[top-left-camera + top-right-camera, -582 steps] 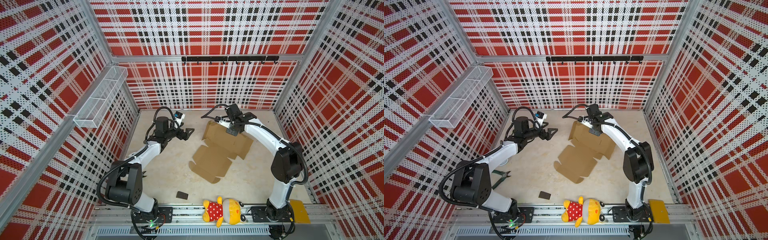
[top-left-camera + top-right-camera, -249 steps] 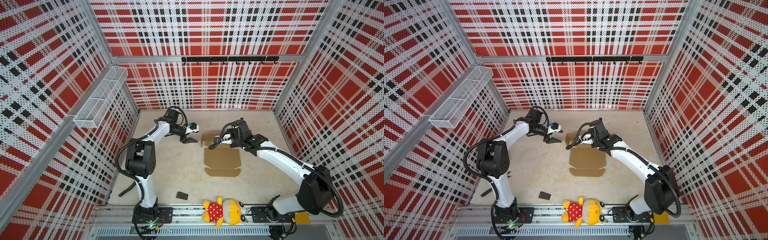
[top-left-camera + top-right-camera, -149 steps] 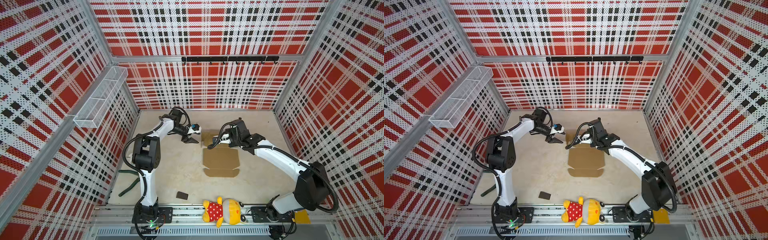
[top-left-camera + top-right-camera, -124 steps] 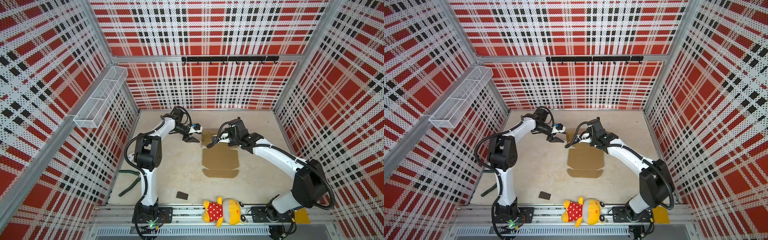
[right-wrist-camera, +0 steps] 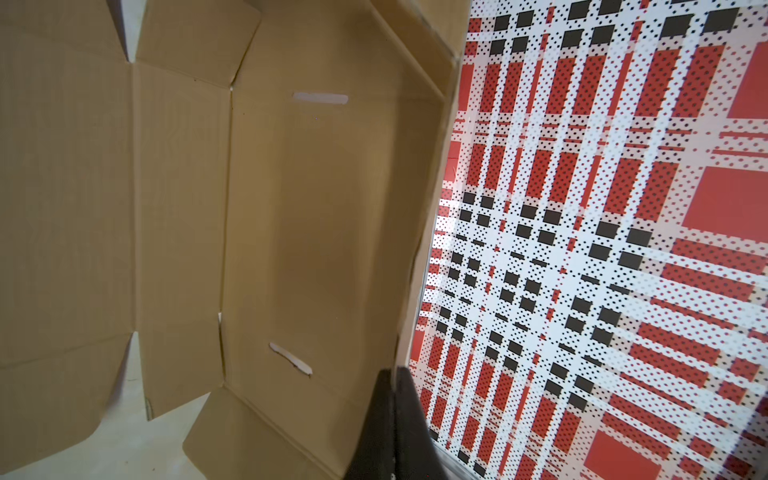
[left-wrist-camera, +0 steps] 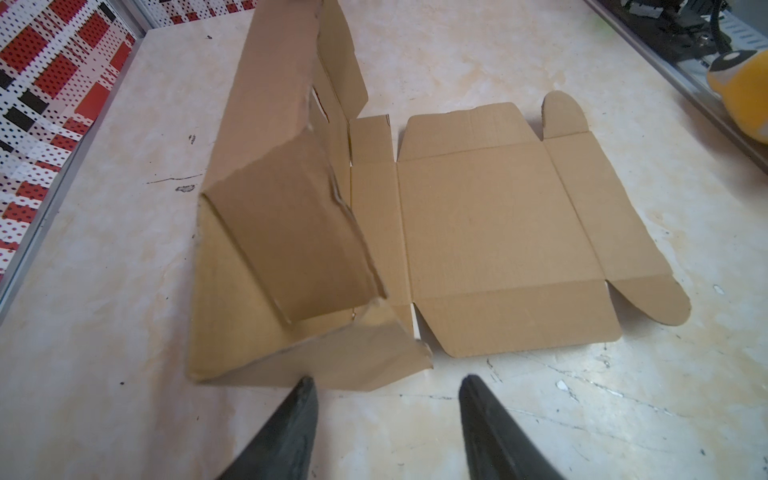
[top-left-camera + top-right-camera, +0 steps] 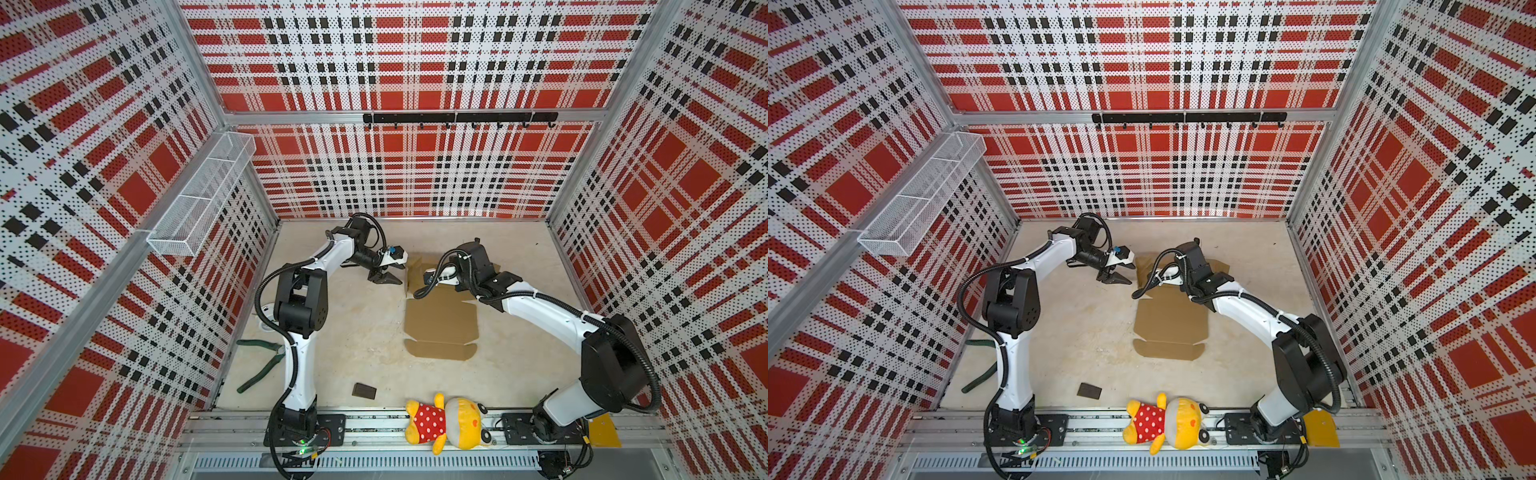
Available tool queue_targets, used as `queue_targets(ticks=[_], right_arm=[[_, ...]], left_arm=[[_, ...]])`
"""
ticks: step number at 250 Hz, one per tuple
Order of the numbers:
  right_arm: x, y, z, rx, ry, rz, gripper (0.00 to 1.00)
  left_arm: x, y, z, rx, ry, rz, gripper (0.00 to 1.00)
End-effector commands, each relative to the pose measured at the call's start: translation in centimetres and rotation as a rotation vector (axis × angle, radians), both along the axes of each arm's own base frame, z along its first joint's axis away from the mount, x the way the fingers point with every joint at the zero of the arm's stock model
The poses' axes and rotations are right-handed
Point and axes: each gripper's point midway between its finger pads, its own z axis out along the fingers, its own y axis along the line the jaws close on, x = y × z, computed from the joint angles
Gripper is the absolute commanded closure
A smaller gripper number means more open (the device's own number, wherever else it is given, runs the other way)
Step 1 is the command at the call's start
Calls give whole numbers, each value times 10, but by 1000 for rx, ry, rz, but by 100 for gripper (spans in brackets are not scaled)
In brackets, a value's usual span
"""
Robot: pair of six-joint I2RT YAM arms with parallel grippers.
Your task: Fold the paper box
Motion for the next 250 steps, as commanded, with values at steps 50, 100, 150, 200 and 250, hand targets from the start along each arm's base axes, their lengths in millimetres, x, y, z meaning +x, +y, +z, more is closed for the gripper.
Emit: queue_targets(ticks=[50, 100, 150, 200, 250], right_arm=[[-9, -3, 0, -40, -58, 44, 100], [-9, -1, -6, -50, -51, 49, 100], [-10, 0, -5, -49, -52, 50, 100], [-14, 1, -1, -32, -70, 60, 100], [-14, 2, -5, -32, -57, 62, 100]], left_arm=[[13, -7, 4, -31, -6, 38, 41], [24, -16, 8, -52, -21, 66, 40], [17, -24, 8, -57, -9, 54, 42], [-3, -42, 14, -80, 11, 40, 47], [1, -44, 21, -117, 33, 128, 50]])
